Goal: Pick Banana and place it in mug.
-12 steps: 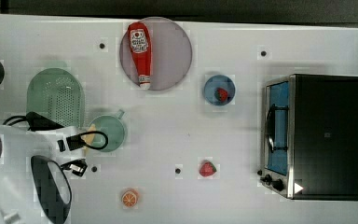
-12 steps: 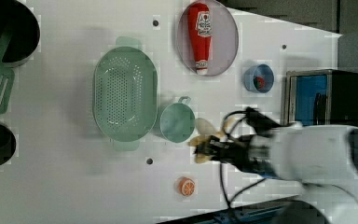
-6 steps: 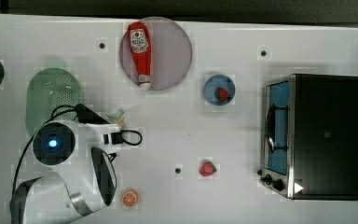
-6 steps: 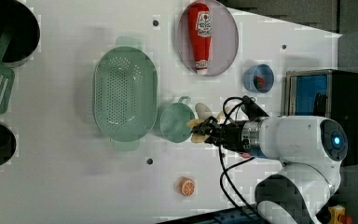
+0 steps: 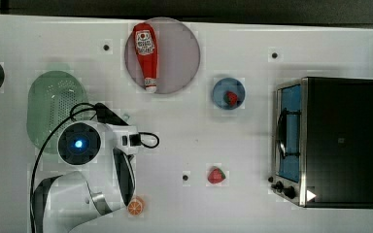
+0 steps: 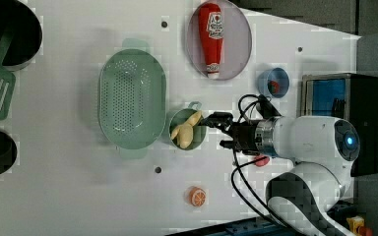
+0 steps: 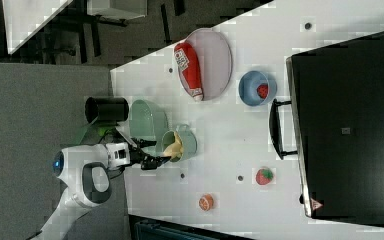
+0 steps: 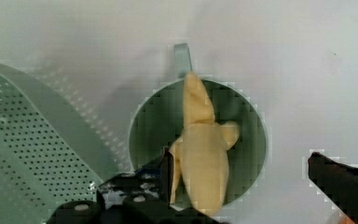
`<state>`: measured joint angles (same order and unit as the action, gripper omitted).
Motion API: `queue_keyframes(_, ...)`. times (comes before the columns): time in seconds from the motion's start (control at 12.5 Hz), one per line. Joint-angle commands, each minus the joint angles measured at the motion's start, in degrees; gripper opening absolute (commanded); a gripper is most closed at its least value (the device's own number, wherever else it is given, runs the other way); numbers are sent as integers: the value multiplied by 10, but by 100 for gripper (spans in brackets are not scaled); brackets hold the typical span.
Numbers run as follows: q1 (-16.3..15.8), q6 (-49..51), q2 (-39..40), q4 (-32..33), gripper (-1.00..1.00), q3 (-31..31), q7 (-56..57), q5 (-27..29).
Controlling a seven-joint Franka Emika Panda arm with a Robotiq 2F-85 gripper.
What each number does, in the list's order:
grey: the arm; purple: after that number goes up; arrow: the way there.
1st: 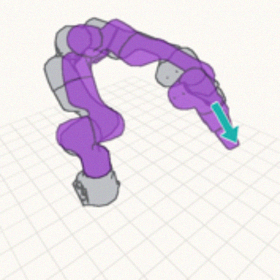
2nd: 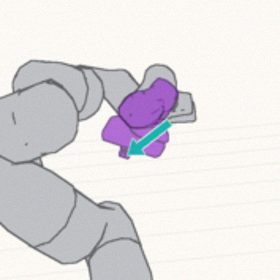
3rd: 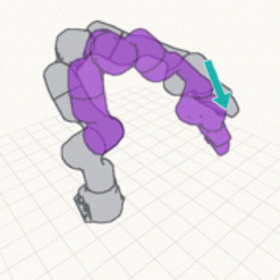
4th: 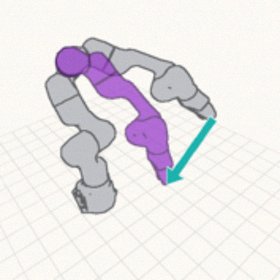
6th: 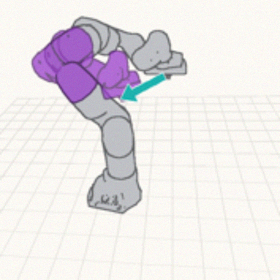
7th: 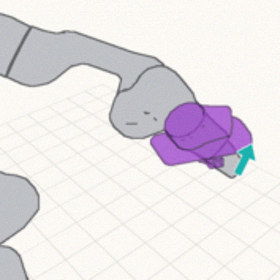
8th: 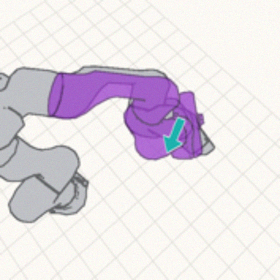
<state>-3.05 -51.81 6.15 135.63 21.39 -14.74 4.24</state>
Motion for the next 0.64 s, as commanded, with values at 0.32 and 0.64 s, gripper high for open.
queue_keyframes(0.32,8,203,-112,-106,100,-37,-26,-2)
queue_keyframes(0.64,14,337,-166,-172,100,-115,3,-3)
